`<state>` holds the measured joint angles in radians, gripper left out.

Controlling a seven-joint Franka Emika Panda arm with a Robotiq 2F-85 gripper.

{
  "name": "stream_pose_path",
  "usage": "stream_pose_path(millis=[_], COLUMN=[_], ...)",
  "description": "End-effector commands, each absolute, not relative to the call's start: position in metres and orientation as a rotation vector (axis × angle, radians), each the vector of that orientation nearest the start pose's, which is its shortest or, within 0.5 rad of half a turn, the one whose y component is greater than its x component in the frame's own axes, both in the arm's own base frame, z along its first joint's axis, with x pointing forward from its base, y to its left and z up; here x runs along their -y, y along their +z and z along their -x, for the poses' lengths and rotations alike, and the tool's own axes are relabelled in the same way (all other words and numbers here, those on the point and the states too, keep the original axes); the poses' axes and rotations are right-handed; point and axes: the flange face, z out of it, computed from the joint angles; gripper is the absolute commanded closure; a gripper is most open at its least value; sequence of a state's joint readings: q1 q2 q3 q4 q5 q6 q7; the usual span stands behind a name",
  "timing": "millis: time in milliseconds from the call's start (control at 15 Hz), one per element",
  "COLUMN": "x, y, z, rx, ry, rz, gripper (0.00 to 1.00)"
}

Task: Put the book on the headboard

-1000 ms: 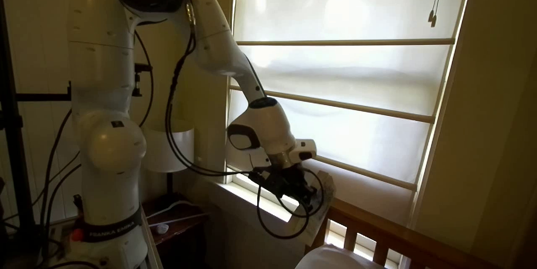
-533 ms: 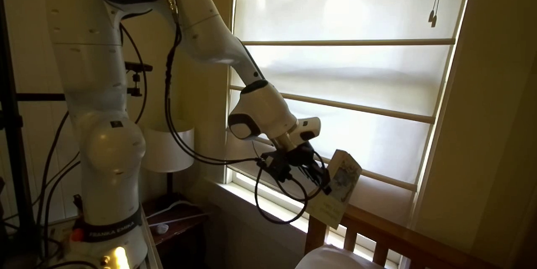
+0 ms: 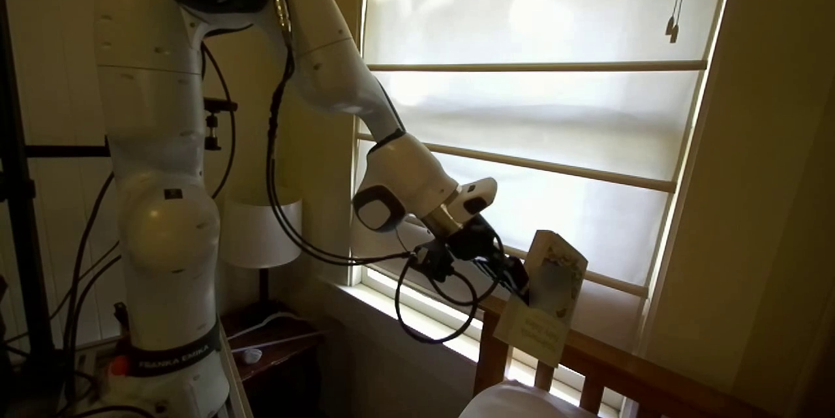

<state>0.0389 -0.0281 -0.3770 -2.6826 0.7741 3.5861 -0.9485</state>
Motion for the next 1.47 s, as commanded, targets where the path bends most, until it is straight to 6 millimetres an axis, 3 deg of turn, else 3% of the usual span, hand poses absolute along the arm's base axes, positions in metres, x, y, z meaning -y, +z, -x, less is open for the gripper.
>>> stream_pose_path(millis=[0,200,667,867,1067,1400], x=[0.248,0.263,0.28,0.262,0.241,0.222], y=[0.344,0.333,0.301,0.288,0.273,0.297], z=[-0.384,-0.383,-0.379,-0.38,-0.378,-0.375], rx=[-0.362,-0.238,0.33,0.551,0.885,1.192], ry=[-1.389,-1.366,-1.143,-1.124,-1.136,-1.361], rz=[3.531,3.686,3.939,3.882,3.801,3.514], gripper=[0.94,0.94,0.94,0.94,0.94,0.94])
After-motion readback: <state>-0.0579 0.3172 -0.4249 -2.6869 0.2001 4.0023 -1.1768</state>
